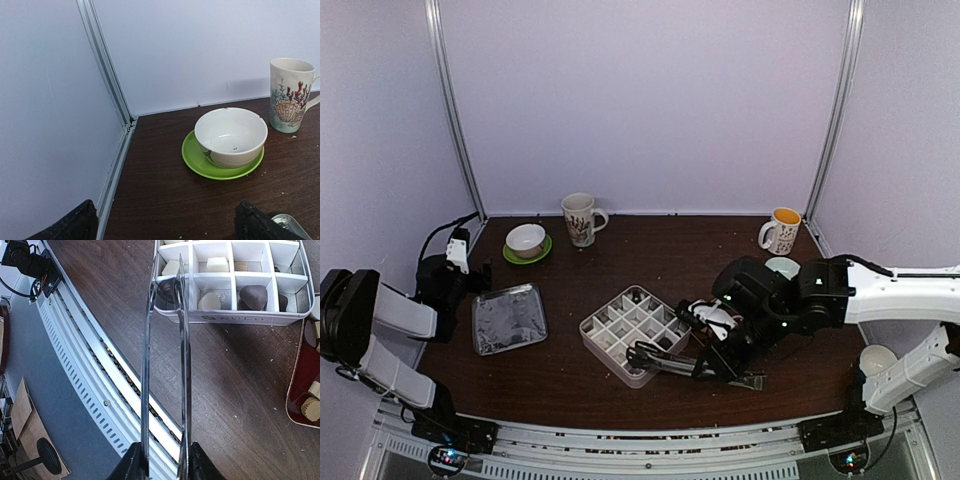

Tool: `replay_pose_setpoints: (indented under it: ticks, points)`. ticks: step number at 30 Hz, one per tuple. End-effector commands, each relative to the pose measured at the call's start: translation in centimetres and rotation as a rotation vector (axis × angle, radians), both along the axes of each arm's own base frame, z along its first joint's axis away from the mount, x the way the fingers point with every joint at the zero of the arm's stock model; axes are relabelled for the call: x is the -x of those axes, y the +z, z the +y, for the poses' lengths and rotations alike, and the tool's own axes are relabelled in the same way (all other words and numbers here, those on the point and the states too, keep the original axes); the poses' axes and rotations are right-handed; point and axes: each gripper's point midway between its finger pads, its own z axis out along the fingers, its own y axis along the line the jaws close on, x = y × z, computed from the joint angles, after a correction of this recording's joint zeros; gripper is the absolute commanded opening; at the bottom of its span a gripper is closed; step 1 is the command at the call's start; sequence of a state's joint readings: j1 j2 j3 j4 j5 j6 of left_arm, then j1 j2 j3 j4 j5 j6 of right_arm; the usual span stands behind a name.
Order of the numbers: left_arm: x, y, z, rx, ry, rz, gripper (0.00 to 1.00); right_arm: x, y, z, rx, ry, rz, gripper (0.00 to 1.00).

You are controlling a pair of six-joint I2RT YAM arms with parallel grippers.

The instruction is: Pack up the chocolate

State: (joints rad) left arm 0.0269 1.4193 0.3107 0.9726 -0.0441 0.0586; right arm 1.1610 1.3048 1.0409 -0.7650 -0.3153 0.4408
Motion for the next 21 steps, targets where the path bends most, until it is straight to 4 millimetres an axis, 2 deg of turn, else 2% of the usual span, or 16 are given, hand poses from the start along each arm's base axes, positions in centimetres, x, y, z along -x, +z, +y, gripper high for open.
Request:
replay_pose_setpoints:
  ticks: [1, 7, 21]
  points:
    - [-0.3, 1.7, 0.1, -0.008, -0.005, -0.063, 0.98, -0.4, 1.2, 1.1, -0.041, 0.014, -0.038, 0.33]
    - [-0.3, 1.7, 0.1, -0.008, -0.006, -0.063, 0.98, -0.6, 1.5, 0.7, -0.051, 0.001, -0.058, 0.38]
    - [-0.3, 1.7, 0.1, -0.008, -0.005, -0.063, 0.98, -1.3, 2.9, -0.3, -0.088, -0.065, -0.112, 0.37]
